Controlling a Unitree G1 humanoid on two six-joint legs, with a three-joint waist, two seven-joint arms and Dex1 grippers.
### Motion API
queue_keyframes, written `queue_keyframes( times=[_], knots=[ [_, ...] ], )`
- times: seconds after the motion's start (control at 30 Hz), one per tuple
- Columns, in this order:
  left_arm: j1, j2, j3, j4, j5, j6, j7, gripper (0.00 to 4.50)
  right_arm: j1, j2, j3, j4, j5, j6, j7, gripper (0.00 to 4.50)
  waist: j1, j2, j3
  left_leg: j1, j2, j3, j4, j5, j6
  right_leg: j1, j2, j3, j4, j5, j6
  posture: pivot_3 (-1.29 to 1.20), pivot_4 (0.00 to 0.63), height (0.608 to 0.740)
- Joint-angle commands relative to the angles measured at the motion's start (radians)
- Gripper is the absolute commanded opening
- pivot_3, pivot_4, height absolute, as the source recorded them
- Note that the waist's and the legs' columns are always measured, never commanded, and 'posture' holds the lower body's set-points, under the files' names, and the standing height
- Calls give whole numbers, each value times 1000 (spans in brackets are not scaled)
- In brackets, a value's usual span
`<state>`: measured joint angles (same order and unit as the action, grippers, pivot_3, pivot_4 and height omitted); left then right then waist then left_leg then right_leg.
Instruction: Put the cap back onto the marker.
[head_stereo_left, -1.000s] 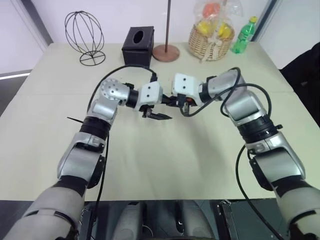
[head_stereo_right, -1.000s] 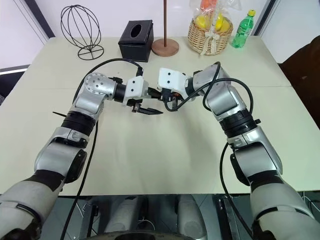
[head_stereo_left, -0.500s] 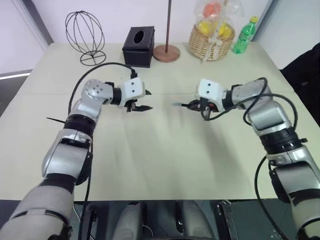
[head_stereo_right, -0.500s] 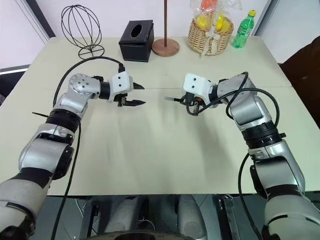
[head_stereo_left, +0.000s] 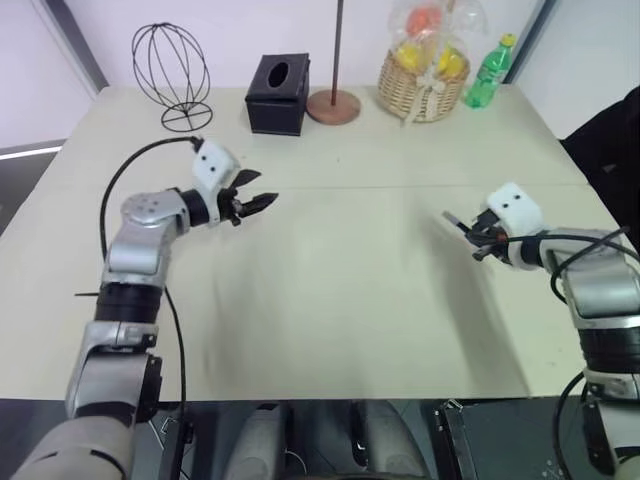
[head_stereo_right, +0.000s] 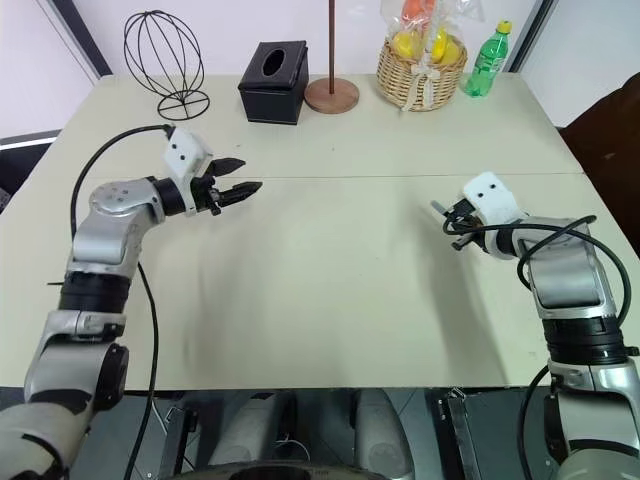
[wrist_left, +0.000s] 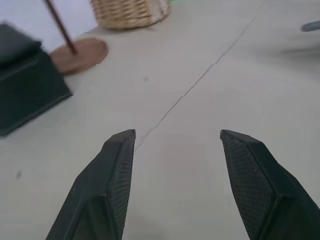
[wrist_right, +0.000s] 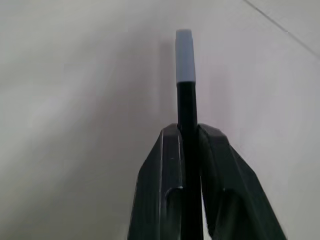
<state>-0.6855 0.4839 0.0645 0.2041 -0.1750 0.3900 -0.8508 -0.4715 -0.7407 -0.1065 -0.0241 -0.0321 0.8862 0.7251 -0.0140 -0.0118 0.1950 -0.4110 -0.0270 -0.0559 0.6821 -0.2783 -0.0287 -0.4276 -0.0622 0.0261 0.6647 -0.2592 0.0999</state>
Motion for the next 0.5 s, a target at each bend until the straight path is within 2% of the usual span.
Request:
queue_keyframes(
  times=[0.03, 0.17, 0.33, 0.5],
  knots=[
    [58, -14, 31, -176, -53, 117, 79, 2880, 34, 18, -50, -37, 29, 12, -54, 2277, 1, 0, 0, 0, 0, 0, 0, 0, 0, 0, 0, 0, 0, 0, 0, 0, 150, 740],
    [98, -14, 42, -224, -63, 164, 143, 2880, 56, 38, -58, -34, 49, 8, -95, 4465, 1, 0, 0, 1, 0, 0, 0, 0, 0, 1, 0, 0, -1, 0, 0, 0, 150, 740],
    [121, 30, 71, -218, -68, 156, 174, 2880, 45, 28, -109, -28, 89, -17, -123, 4490, 0, 0, 0, 2, 0, 0, 0, 0, 0, 2, 0, 0, -1, 0, 0, 0, 150, 740],
    [161, 70, 121, -206, -80, 141, 189, 2880, 79, -48, -137, -28, 116, -30, -91, 4490, 1, 0, 0, 2, 0, 0, -1, 0, 0, 2, 0, 0, -1, 0, 0, 0, 150, 740]
  ],
)
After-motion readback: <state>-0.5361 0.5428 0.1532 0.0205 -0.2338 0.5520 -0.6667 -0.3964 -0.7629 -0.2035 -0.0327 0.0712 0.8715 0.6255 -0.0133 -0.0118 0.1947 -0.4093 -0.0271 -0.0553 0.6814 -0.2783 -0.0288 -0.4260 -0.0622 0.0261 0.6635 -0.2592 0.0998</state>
